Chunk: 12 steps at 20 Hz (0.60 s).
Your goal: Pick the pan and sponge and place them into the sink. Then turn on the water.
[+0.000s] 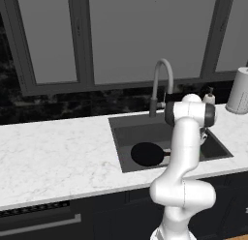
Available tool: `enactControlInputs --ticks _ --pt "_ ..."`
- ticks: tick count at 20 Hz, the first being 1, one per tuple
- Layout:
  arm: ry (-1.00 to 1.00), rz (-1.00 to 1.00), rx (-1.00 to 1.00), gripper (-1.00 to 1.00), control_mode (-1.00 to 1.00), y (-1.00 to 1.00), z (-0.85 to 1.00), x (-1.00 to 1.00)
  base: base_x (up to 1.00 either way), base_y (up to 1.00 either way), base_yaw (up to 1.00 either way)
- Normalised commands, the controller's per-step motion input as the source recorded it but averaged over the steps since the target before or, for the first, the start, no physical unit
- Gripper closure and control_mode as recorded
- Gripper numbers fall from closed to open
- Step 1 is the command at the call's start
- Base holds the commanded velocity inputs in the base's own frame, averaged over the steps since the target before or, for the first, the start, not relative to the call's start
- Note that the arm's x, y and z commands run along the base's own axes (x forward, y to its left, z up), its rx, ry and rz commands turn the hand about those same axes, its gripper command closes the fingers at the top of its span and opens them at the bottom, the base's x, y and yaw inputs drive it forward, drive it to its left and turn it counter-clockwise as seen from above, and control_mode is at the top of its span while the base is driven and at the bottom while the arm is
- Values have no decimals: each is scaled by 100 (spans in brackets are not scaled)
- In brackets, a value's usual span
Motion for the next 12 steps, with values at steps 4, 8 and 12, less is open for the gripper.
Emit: enactControlInputs --ticks 4,8,12 --pt "0 0 0 100 -100 0 -24 34 0 0 0" --pt "0 0 0 -100 -100 0 -5 8 0 0 0" --pt "0 0 0 -100 -100 0 0 0 0 0 0"
